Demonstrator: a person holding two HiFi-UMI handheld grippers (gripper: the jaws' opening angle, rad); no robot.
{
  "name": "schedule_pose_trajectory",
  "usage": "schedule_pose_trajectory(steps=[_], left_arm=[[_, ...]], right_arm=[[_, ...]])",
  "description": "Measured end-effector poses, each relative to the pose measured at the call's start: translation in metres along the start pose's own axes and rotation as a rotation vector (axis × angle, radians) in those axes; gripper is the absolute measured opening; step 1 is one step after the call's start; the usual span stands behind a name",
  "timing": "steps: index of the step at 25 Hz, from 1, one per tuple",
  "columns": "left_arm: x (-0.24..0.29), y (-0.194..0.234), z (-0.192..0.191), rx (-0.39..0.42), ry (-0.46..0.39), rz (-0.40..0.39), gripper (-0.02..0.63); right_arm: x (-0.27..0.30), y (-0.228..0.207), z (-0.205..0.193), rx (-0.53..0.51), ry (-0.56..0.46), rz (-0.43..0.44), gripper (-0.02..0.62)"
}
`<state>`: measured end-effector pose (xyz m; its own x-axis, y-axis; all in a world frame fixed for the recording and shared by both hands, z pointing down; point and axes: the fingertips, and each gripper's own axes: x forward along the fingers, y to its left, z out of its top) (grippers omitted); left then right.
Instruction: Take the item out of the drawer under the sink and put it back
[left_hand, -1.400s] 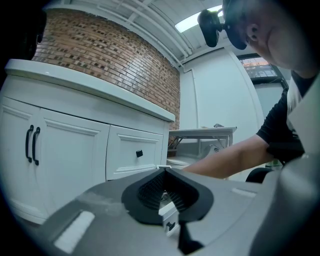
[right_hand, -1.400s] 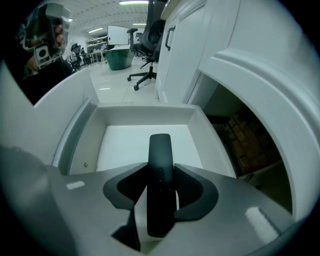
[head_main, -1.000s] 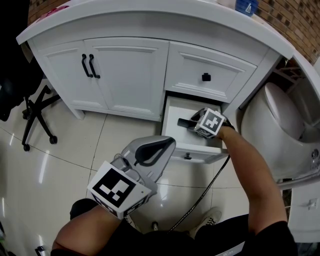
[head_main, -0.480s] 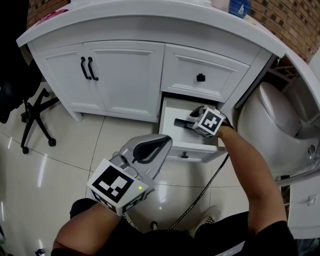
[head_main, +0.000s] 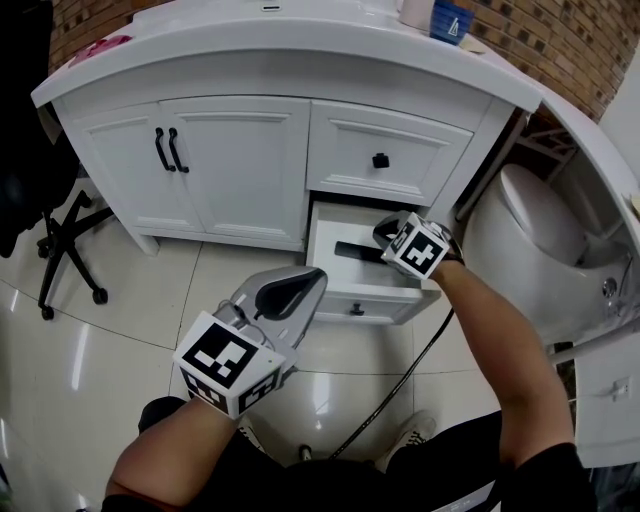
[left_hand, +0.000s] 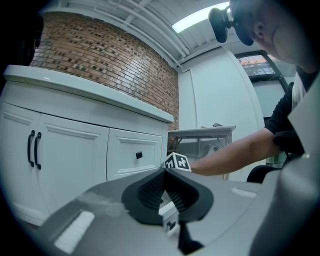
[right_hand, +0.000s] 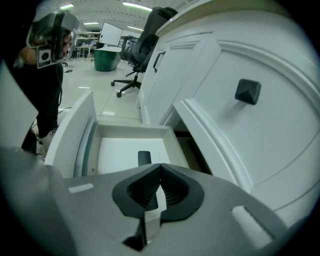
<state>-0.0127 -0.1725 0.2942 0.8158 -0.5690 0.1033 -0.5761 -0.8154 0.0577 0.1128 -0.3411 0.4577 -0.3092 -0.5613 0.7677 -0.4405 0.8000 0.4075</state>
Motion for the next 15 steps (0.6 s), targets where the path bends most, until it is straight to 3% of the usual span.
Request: schedule_pose_trajectory(steps=[5, 10, 15], left_arm=[[0.001, 0.003, -0.004, 0.014, 0.010, 0.019, 0.006], [0.004, 0.005, -0.005, -0.017, 0.001, 0.017, 0.006], [0.003, 0.003, -0.005, -0.011, 0.000, 0.017, 0.006]], right_arm=[[-0.040, -0.003, 0.018, 0.126, -0.137, -0.071, 0.008], [-0.098, 0.003, 0.025, 0.341, -0.287, -0.088, 0.008], [-0.154, 0.022, 0.029, 0.452, -0.418, -0.102, 0.008]])
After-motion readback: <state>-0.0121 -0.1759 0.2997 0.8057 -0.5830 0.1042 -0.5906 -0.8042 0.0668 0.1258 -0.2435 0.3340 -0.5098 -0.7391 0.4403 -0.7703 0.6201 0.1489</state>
